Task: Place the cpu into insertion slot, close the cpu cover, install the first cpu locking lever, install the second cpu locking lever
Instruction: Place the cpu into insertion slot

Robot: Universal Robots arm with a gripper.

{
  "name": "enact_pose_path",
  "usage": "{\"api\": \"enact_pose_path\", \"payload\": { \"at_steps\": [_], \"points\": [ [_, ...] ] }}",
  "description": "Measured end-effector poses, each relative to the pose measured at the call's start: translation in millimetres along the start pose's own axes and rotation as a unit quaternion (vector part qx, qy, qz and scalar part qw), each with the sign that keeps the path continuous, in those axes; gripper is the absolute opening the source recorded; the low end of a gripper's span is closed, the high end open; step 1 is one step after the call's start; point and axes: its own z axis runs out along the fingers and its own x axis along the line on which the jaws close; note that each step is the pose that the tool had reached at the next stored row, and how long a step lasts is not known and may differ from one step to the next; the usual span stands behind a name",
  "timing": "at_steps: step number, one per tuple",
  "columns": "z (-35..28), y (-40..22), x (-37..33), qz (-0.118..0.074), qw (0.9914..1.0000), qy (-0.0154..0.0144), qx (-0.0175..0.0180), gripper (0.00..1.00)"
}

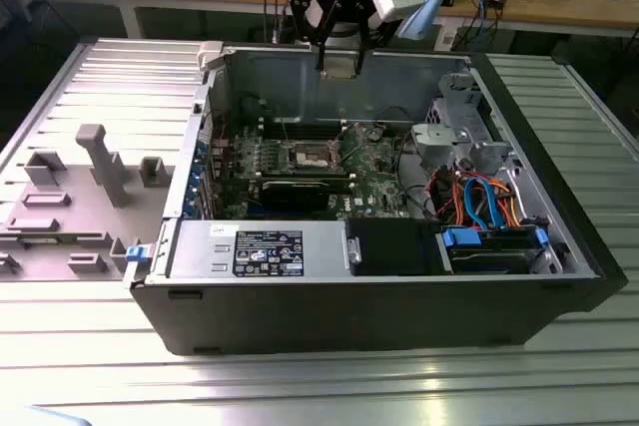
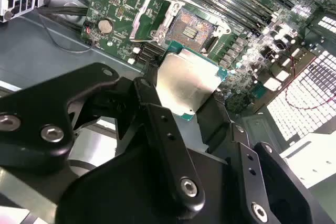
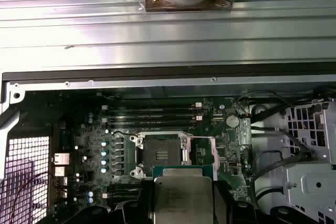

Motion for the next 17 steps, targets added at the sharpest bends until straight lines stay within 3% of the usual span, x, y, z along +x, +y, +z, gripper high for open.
{"api": "enact_pose_path", "payload": {
  "at_steps": [13, 17],
  "points": [
    [0.0, 0.0, 0.0, 0.000, 1.00000, 0.0000, 0.0000, 0.55],
    [0.2, -0.1, 0.0, 0.010, 0.99994, -0.0009, 0.0001, 0.55]
  ]
}}
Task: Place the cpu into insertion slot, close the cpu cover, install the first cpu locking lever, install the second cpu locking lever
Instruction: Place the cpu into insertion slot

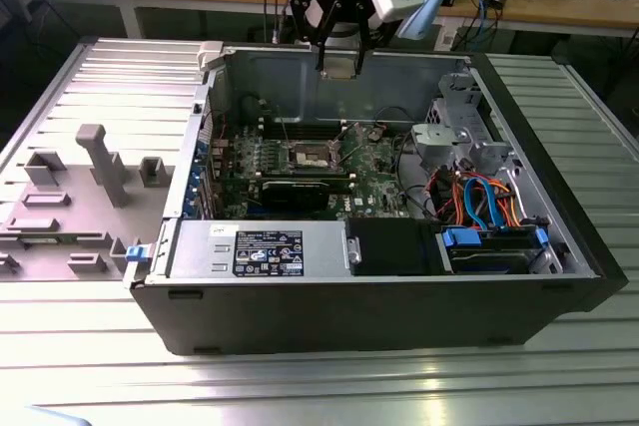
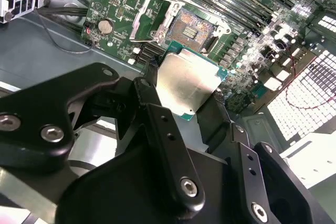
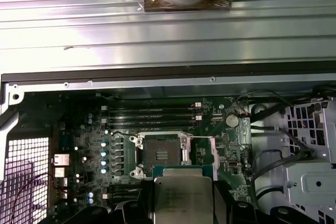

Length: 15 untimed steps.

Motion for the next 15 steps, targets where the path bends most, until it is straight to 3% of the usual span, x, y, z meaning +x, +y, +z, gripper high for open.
{"api": "enact_pose_path", "payload": {
  "at_steps": [4, 11, 15],
  "points": [
    [0.4, 0.0, 0.2, 0.017, 0.99986, -0.0015, -0.0003, 0.55],
    [0.6, -0.3, 4.5, 0.018, 0.99984, -0.0016, -0.0003, 0.55],
    [0.8, -0.3, 4.5, 0.032, 0.99948, -0.0028, -0.0005, 0.55]
  ]
}}
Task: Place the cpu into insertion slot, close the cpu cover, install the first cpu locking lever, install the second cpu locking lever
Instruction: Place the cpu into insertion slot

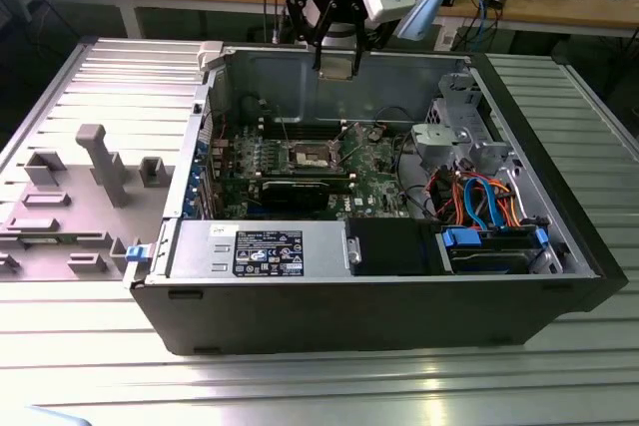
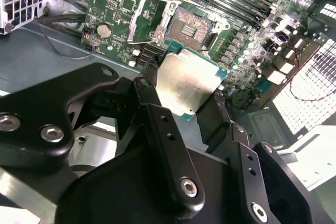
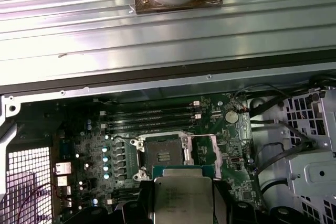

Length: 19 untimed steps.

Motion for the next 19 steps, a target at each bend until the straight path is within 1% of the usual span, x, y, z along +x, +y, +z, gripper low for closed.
{"api": "enact_pose_path", "payload": {
  "at_steps": [2, 3, 5, 7, 8, 11, 19],
  "points": [
    [0.2, -0.1, 1.0, 0.003, 0.99999, -0.0004, -0.0002, 0.55],
    [0.3, -0.3, 3.1, 0.003, 0.99999, -0.0004, -0.0002, 0.55],
    [0.3, -0.5, 4.8, 0.003, 0.99999, -0.0004, -0.0002, 0.55],
    [0.2, -0.6, 4.9, 0.006, 0.99998, -0.0006, -0.0002, 0.55],
    [0.3, -0.6, 5.0, 0.012, 0.99992, -0.0011, -0.0003, 0.55],
    [0.4, -0.6, 4.9, 0.020, 0.99980, -0.0018, -0.0004, 0.55],
    [0.7, -0.6, 5.0, 0.034, 0.99941, -0.0031, -0.0007, 0.55]
  ]
}}
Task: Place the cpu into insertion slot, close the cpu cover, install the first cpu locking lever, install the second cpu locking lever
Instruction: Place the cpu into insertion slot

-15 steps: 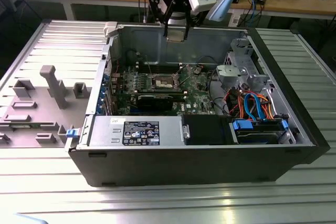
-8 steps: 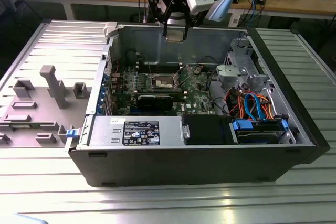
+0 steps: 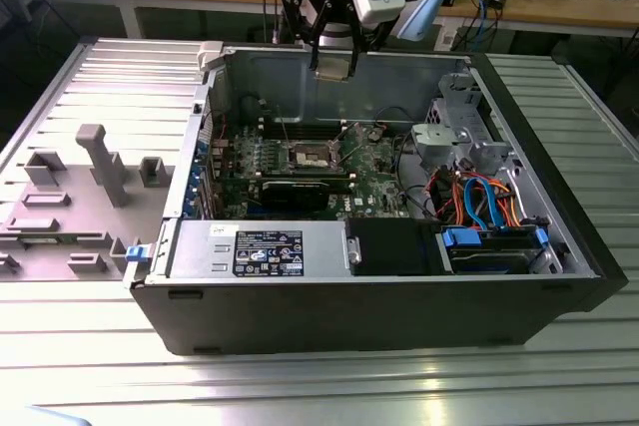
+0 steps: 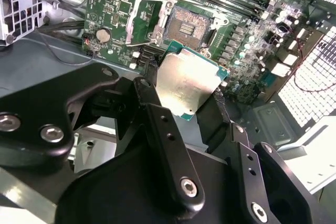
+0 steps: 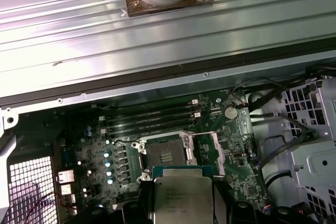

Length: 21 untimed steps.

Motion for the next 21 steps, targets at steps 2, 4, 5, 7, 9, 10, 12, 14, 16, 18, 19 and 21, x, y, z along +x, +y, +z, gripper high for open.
{"api": "enact_pose_path", "payload": {
  "at_steps": [2, 4, 5, 7, 9, 10, 12, 14, 16, 18, 19, 21],
  "points": [
    [0.0, 0.0, 0.0, 0.001, 1.00000, -0.0001, 0.0000, 0.55],
    [0.0, 0.0, 0.0, 0.001, 1.00000, -0.0001, 0.0000, 0.55],
    [0.0, 0.0, 0.0, 0.001, 1.00000, -0.0001, 0.0000, 0.55],
    [0.0, 0.0, 0.0, 0.001, 1.00000, -0.0001, -0.0001, 0.55],
    [0.0, 0.0, 0.0, 0.001, 1.00000, -0.0001, -0.0001, 0.55],
    [0.0, 0.0, 0.0, 0.002, 1.00000, -0.0001, -0.0001, 0.55],
    [0.1, 0.0, 0.0, 0.010, 0.99995, -0.0009, -0.0003, 0.55],
    [0.1, 0.0, 0.0, 0.021, 0.99978, -0.0018, -0.0004, 0.55],
    [0.1, 0.0, 0.0, 0.026, 0.99965, -0.0024, -0.0006, 0.55],
    [0.2, 0.0, 0.0, 0.035, 0.99940, -0.0031, -0.0007, 0.55],
    [0.2, 0.0, 0.0, 0.037, 0.99931, -0.0033, -0.0007, 0.55],
    [0.3, 0.0, 0.0, 0.042, 0.99910, -0.0038, -0.0009, 0.55]
  ]
}}
